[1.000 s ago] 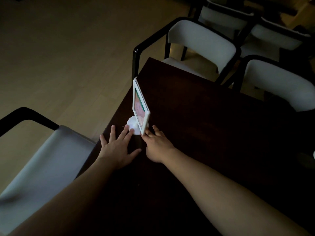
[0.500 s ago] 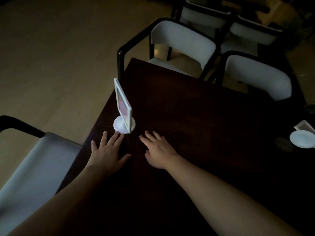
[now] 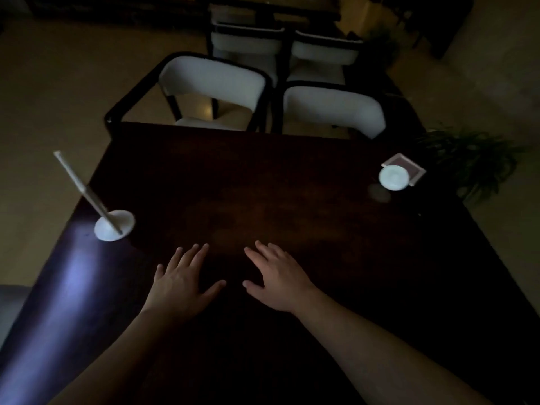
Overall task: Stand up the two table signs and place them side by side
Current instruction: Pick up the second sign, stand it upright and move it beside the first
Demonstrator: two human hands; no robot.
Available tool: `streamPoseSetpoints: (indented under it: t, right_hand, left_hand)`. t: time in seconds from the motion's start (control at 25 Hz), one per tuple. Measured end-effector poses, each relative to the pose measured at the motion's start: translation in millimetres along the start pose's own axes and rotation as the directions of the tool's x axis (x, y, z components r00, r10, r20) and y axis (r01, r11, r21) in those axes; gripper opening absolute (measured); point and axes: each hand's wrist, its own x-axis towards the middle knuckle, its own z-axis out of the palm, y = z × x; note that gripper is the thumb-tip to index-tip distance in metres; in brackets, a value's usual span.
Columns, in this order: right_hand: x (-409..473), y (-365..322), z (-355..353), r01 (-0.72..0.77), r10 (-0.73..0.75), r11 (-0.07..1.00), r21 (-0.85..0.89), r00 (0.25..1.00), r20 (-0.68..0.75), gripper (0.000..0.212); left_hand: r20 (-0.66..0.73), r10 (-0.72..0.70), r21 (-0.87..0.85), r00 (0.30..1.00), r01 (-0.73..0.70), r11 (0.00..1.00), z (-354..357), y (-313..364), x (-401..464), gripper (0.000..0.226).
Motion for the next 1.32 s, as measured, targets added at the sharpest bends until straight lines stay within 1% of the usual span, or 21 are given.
streamPoseSetpoints:
  t: [0.28, 0.4, 0.52, 0.64, 0.84, 0.96, 1.08, 1.32]
  right_hand:
    - [-145, 119, -26, -0.149, 0.150, 0.989, 0.021, 0.976, -0.155, 0.079]
    - [-190, 160, -38, -0.203, 0.205, 0.979, 0.028, 0.958, -0.200, 0.081]
    - [-216, 192, -53, -0.233, 0.232, 0.972, 0.026, 0.943, -0.240, 0.082]
    - [-225, 214, -70, -0.252, 0.250, 0.967, 0.028, 0.930, -0.270, 0.081]
    - [-210, 245, -97, -0.311, 0.315, 0.949, 0.059, 0.908, -0.275, 0.078]
    - [-197, 260, -116, -0.365, 0.384, 0.923, 0.121, 0.881, -0.277, 0.076]
    - [-181, 280, -132, -0.401, 0.451, 0.890, 0.218, 0.845, -0.287, 0.074]
    - [-139, 341, -159, -0.410, 0.558, 0.803, 0.432, 0.772, -0.305, 0.067]
  left_hand:
    - [0.019, 0.142, 0.043, 0.990, -0.143, 0.989, 31, 179, -22, 0.103]
    - [-0.007, 0.193, 0.028, 0.981, -0.193, 0.981, 38, 239, -29, 0.105]
    - [-0.035, 0.238, 0.024, 0.971, -0.237, 0.971, 44, 282, -29, 0.102]
    - [-0.016, 0.256, 0.042, 0.967, -0.255, 0.966, 45, 307, -12, 0.102]
    - [-0.013, 0.305, 0.006, 0.952, -0.305, 0.952, 45, 328, 45, 0.104]
    - [-0.015, 0.342, 0.000, 0.940, -0.342, 0.940, 39, 337, 75, 0.103]
    - [-0.014, 0.348, -0.006, 0.937, -0.348, 0.937, 33, 345, 101, 0.101]
    - [-0.039, 0.380, -0.008, 0.924, -0.380, 0.925, 42, 372, 146, 0.096]
